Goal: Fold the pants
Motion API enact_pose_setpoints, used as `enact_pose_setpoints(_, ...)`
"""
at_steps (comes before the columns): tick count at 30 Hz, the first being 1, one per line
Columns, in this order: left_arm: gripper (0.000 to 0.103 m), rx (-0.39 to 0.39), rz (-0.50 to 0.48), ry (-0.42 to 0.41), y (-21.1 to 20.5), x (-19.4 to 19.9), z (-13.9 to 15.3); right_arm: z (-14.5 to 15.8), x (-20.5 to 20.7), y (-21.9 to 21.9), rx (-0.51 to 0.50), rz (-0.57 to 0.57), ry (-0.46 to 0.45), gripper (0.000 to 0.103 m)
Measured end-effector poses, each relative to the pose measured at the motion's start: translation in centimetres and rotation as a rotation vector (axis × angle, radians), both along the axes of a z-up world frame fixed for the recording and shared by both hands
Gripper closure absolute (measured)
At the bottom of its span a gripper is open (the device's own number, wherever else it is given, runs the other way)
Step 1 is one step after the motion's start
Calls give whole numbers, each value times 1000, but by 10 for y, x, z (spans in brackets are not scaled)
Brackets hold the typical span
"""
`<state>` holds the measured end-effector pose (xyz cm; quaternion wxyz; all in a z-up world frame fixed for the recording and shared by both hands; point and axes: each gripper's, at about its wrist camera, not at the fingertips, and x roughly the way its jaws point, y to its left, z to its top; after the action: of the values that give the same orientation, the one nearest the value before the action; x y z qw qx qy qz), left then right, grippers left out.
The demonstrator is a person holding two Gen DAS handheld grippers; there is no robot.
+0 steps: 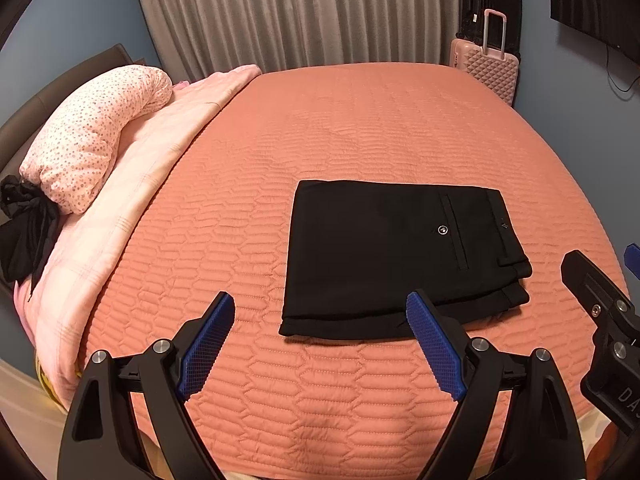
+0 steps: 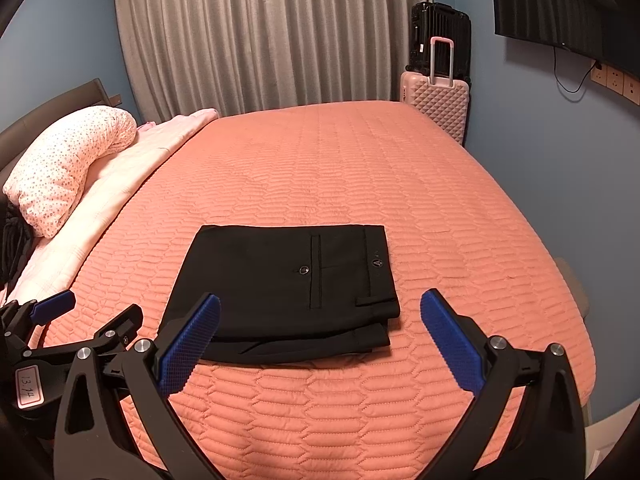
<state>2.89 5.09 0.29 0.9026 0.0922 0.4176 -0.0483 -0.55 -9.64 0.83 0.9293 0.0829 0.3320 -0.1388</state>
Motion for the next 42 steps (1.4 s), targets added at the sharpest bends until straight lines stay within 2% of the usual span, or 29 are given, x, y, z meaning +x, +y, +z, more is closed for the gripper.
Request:
enact_pose_setpoints(26,17,36,-5,49,-19,18,-19,-19,14,-22,52,-22,30,5)
enact_pose_setpoints(42,17,39,-23,45,-22,19,-18,-19,14,-24,58,-26,27,5)
